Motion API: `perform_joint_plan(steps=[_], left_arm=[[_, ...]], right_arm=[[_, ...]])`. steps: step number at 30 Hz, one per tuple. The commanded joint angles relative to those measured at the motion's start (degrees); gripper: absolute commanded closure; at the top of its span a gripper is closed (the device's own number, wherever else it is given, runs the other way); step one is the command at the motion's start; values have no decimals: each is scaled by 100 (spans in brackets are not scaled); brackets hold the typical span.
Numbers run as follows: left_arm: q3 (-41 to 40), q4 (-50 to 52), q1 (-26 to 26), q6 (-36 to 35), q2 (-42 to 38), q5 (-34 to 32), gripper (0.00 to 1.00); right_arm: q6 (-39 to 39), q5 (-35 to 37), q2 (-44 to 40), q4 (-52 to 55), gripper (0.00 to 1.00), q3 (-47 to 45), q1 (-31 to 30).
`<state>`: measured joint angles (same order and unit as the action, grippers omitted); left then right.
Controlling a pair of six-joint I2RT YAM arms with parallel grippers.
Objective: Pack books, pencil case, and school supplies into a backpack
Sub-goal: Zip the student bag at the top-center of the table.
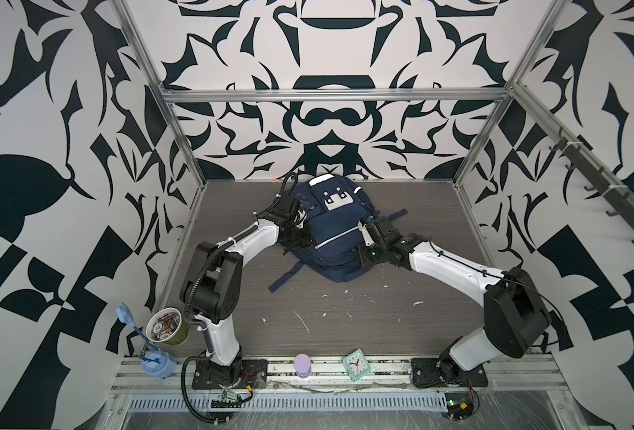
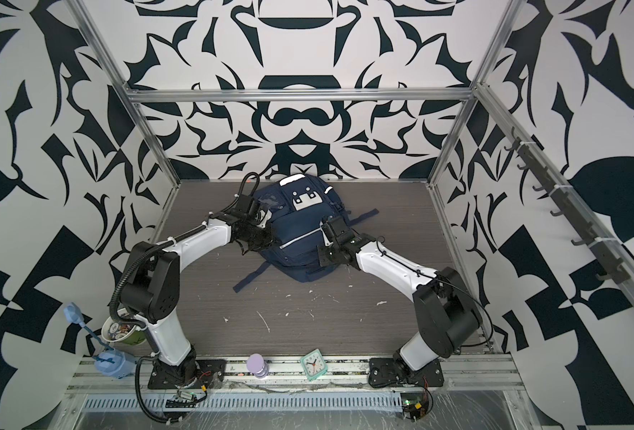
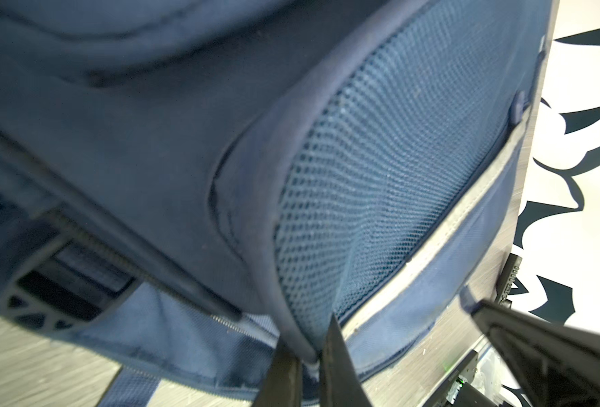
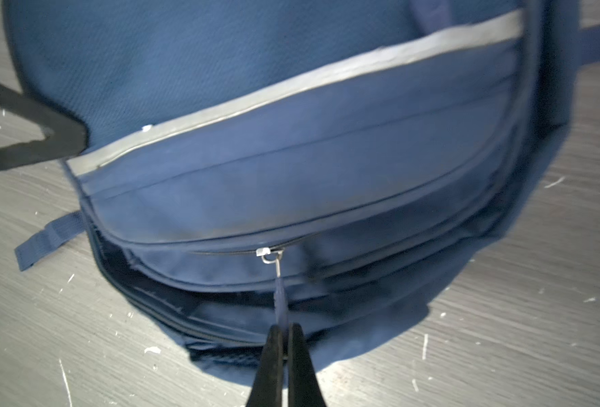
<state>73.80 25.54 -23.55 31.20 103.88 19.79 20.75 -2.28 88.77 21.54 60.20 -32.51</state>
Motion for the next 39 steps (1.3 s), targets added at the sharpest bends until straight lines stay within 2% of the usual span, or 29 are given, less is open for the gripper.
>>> perform_joint_plan(steps=[1,8,12,19,25,31,39], left_arm=[[-19,25,341,-114,-128,-632,98],[512,47,422,-79,264,-720,90],[985,114,496,-20,550,-732,86],[2052,359,570,-9,1136,-799,70],[2743,756,588,-68,1557,-528,53],[1971,613,588,-94,872,-570,44],[434,380,420,190,-441,-204,40]], right_arm=[[-104,390,-159,638,100,-86,140],[91,117,-219,456,100,-259,-16],[203,122,-228,414,100,-186,-364],[459,117,81,285,100,149,-1019],[561,-7,507,173,100,586,-1307],[503,-78,719,210,100,919,-1345],[369,5,661,292,100,883,-1354]])
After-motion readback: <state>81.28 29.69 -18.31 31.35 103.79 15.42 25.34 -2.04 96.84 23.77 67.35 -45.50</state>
